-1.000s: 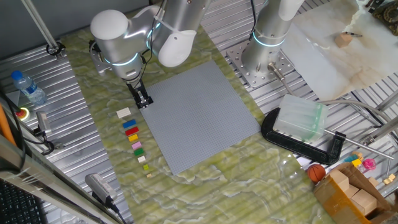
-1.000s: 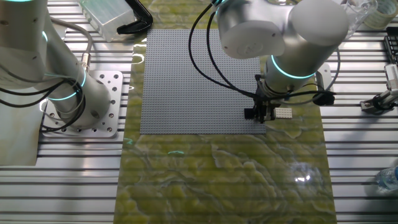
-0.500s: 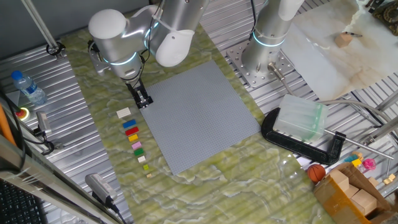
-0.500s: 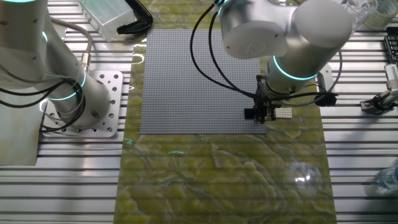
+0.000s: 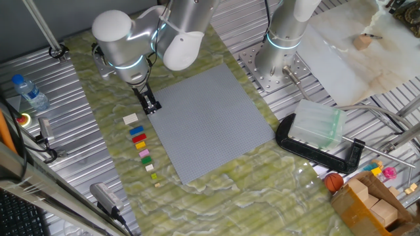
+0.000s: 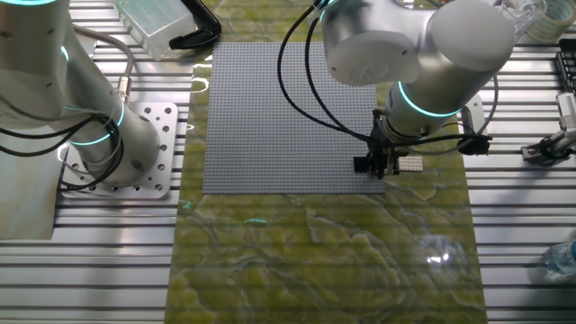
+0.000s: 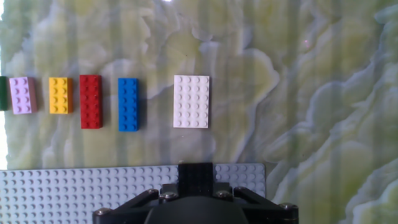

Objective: Build with small Lego blocks

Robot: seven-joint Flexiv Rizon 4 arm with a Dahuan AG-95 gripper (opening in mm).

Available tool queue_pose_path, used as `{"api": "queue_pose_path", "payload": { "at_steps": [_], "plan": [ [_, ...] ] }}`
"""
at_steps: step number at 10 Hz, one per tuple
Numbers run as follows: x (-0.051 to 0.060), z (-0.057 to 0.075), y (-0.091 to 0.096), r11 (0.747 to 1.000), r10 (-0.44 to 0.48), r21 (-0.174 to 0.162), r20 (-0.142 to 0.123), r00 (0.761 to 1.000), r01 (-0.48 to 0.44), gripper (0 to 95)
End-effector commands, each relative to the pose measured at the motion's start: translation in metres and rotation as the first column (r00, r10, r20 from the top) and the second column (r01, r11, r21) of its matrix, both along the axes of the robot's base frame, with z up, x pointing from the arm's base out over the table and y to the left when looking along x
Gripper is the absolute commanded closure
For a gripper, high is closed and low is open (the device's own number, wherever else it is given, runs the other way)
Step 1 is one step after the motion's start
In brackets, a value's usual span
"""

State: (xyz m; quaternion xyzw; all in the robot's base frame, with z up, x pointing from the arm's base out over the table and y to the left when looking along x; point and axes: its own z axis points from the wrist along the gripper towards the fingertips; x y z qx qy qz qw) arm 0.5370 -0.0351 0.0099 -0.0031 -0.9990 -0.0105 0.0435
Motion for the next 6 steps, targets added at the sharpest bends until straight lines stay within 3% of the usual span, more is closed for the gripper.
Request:
{"api": "queue_pose_path", "payload": {
  "at_steps": [1,6],
  "plan": [
    [-0.0006,-0.0162,0.001,1.0,0.0,0.005,-0.004,1.0,0.0,95.0],
    [-0.0014,-0.0171,0.0016,1.0,0.007,0.005,-0.022,1.0,-0.007,95.0]
  ]
}}
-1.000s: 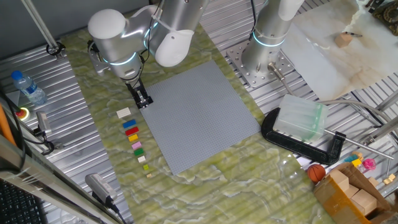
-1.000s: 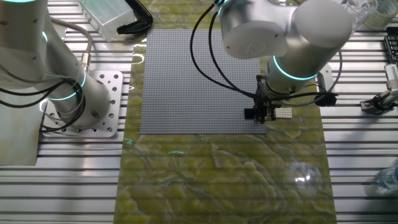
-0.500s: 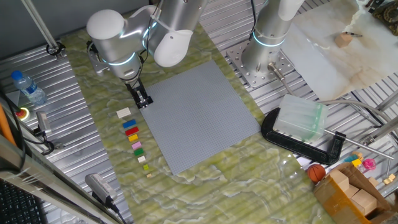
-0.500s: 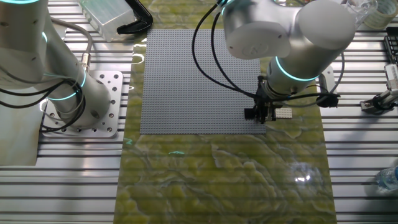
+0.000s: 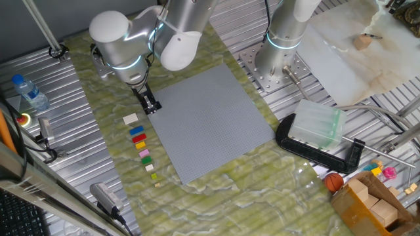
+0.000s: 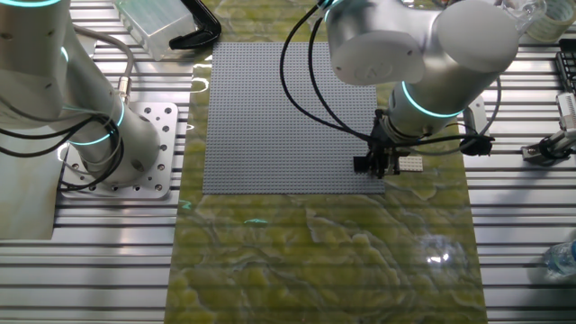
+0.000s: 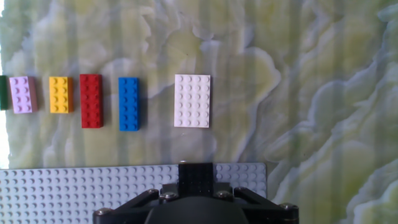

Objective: Build with small Lego blocks

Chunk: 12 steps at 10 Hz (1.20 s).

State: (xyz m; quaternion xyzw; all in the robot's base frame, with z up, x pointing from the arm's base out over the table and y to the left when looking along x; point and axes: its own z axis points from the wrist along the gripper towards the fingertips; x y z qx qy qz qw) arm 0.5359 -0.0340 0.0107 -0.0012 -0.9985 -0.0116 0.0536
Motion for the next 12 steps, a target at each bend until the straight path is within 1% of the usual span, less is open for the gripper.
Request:
{"api": "queue_pose_path", "payload": {
  "at_steps": [1,3,8,11,12],
  "plan": [
    [-0.0006,-0.0199,0.0004,1.0,0.008,0.004,0.001,1.0,-0.008,95.0],
    [-0.0007,-0.0224,0.0001,1.0,0.01,0.002,0.0,1.0,-0.01,95.0],
    [-0.0008,-0.0234,-0.0001,1.0,0.015,0.004,-0.003,1.0,-0.015,95.0],
    [-0.0008,-0.0238,-0.0002,1.0,0.016,0.007,0.002,1.0,-0.017,95.0],
    [-0.0008,-0.0239,-0.0002,1.0,0.018,0.008,-0.001,1.0,-0.018,95.0]
  ]
}}
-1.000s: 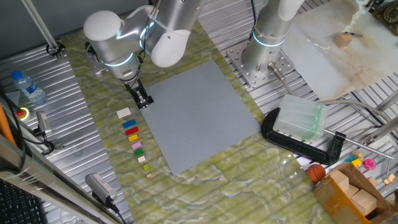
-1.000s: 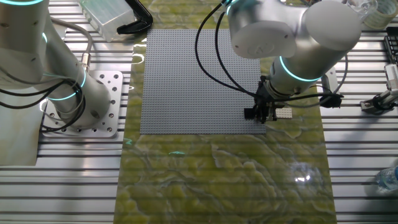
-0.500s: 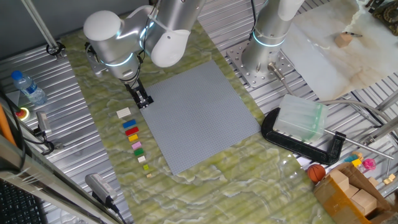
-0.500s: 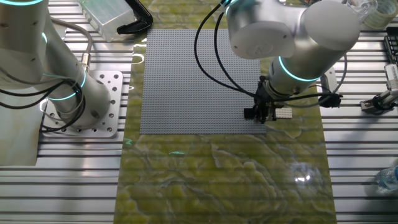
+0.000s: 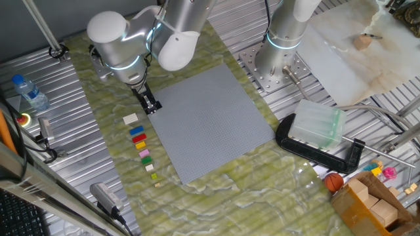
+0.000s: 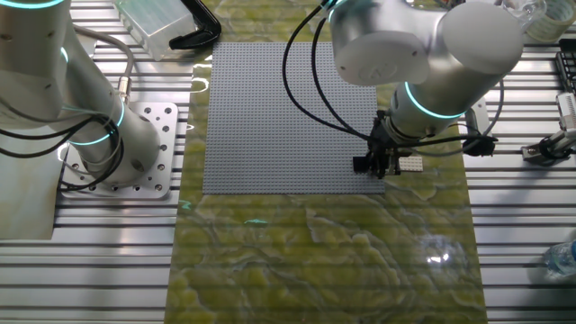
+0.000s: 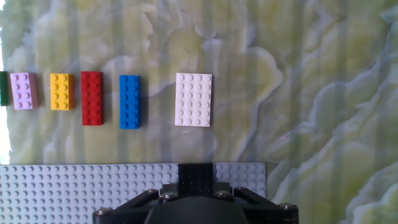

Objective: Build with small Lego blocks

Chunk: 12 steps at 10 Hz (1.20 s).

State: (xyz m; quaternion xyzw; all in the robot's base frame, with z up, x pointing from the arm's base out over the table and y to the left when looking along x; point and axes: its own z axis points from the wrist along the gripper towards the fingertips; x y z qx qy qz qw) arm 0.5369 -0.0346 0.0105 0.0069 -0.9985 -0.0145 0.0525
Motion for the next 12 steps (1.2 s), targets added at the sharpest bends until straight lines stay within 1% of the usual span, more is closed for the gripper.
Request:
{"api": "queue_pose_path", "payload": {
  "at_steps": [1,3,5,8,12],
  "plan": [
    [-0.0017,-0.0256,0.0002,1.0,0.003,0.002,-0.002,1.0,-0.003,95.0],
    [-0.0015,-0.0285,-0.0001,1.0,0.0,0.011,0.0,1.0,0.0,95.0],
    [-0.0015,-0.0286,-0.0002,1.0,0.001,0.01,-0.001,1.0,-0.001,95.0],
    [-0.0017,-0.0285,0.0002,1.0,0.004,0.018,-0.004,1.0,-0.003,95.0],
    [-0.0017,-0.0285,0.0005,1.0,0.005,0.017,-0.007,1.0,-0.005,95.0]
  ]
}}
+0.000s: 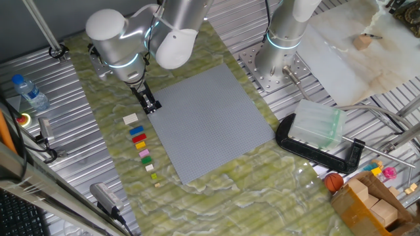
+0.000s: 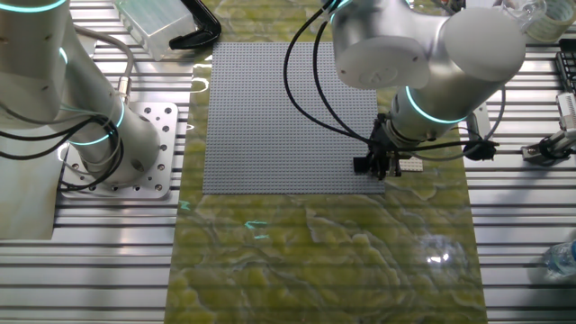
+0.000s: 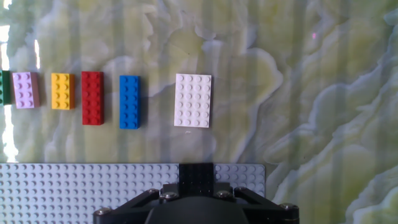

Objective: Build with small Lego blocks

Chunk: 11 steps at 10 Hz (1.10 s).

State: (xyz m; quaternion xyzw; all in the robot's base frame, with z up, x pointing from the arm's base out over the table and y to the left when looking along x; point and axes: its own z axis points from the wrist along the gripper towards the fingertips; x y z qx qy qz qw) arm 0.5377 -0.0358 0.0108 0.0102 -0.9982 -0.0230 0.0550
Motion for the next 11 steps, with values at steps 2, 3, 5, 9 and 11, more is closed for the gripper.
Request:
{"api": "queue_pose_path", "payload": {
  "at_steps": [2,3,5,9,11],
  "plan": [
    [-0.0023,-0.0305,0.0016,1.0,0.005,0.001,-0.009,1.0,-0.005,95.0],
    [-0.0022,-0.0312,0.0015,1.0,0.006,0.0,-0.009,1.0,-0.006,95.0],
    [-0.0021,-0.0326,0.0014,1.0,0.006,0.001,-0.009,1.0,-0.006,95.0],
    [-0.0022,-0.0353,0.0012,1.0,0.003,0.004,-0.019,1.0,-0.003,95.0],
    [-0.0025,-0.0356,0.0012,1.0,-0.002,0.006,-0.019,1.0,0.002,95.0]
  ]
}}
